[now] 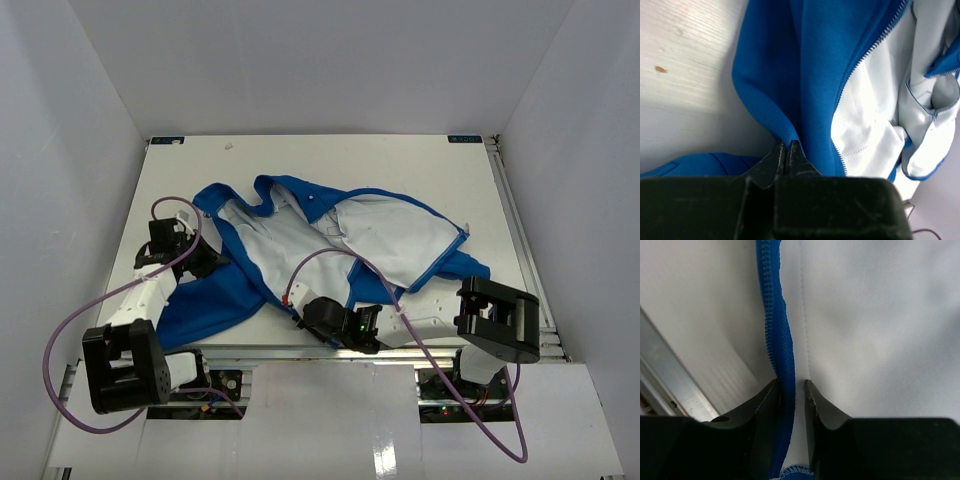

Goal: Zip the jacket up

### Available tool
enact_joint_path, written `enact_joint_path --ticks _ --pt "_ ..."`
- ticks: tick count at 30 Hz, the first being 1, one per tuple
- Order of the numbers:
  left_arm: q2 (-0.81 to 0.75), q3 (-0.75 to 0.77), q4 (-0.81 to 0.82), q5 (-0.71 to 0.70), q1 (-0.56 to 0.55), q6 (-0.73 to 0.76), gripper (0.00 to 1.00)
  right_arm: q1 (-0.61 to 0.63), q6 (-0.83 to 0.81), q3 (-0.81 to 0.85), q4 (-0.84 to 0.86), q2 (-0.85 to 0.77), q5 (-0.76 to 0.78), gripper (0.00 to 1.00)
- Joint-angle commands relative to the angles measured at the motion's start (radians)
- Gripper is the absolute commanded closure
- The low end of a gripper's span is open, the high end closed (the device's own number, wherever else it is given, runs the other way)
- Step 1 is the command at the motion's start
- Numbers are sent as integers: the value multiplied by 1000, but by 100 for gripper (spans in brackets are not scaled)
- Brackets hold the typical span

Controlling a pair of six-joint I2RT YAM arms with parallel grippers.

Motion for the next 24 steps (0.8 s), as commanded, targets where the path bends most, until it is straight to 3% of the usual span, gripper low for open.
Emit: enact_joint_path --ticks 1,3,14,20,24 --pt "42 52 56 -74 3 6 100 -59 33 25 19 -23 13 78" --pt "113 97 69 -74 4 -1 100 -99 48 33 8 -45 -5 92" --pt "484 521 82 -174 4 87 100 -232 36 95 -28 -126 -183 92" --pt "684 769 117 -172 2 135 99 -322 64 148 -27 -120 -388 92" --pt "767 846 109 -148 1 138 70 -352 96 173 2 -90 -508 92"
